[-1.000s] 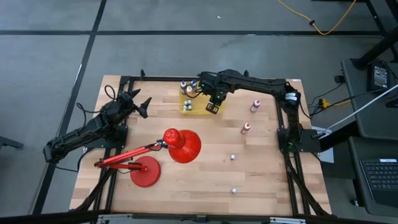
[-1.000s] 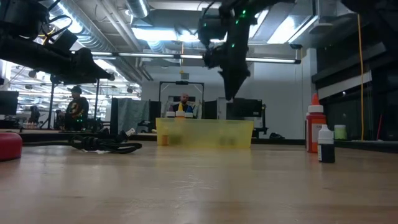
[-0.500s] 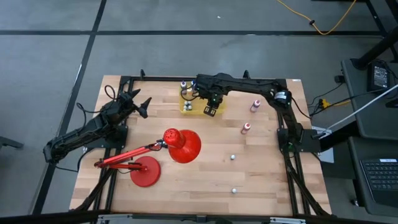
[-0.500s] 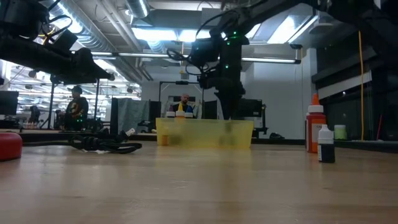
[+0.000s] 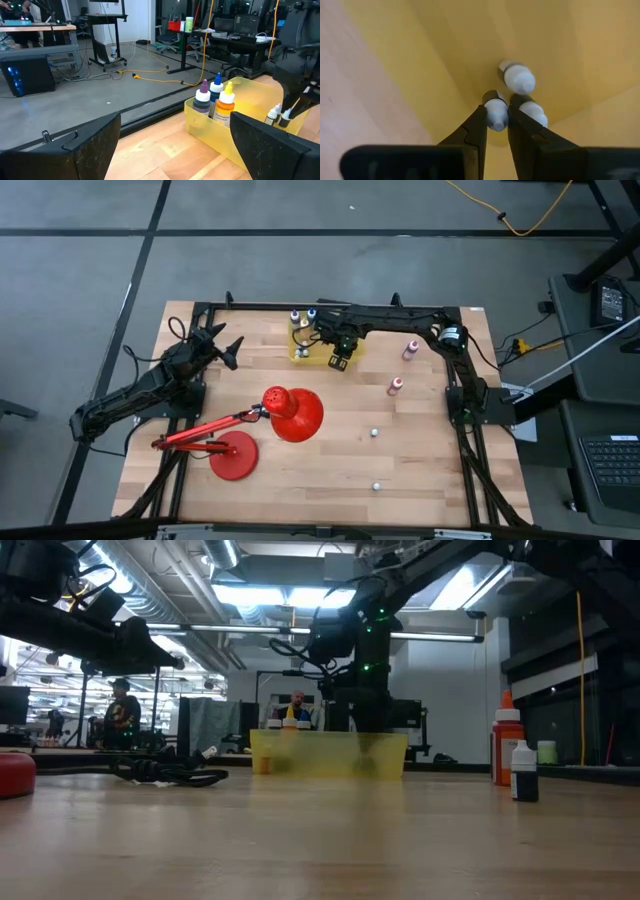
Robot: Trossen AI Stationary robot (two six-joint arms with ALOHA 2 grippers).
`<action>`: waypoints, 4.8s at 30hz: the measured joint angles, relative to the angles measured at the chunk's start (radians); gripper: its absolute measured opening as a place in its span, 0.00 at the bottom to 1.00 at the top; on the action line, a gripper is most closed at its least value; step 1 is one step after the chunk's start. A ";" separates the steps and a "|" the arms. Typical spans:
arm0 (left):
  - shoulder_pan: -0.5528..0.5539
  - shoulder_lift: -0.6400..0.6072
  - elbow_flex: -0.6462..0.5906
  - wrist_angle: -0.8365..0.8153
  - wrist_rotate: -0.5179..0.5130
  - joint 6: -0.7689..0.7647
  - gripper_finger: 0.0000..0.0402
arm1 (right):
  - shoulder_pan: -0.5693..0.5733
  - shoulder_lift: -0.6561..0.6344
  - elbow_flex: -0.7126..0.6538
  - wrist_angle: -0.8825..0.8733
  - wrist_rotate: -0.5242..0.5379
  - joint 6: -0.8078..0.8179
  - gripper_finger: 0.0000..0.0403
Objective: Pick & Place food coloring
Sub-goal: Put the purple food coloring bottle into the yellow bin, then put the red food coloring bottle into the yellow bin
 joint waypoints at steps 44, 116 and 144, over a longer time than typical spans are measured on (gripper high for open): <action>0.000 0.000 0.000 0.000 0.000 0.000 0.91 | 0.109 -0.306 -0.025 -0.080 0.099 0.327 0.55; 0.000 0.000 0.000 0.000 0.000 0.000 0.91 | 0.779 -0.410 -0.633 0.246 0.060 1.041 0.29; 0.000 0.000 0.000 0.000 0.000 0.000 0.91 | 0.696 -0.411 -0.338 0.018 -0.055 0.515 0.06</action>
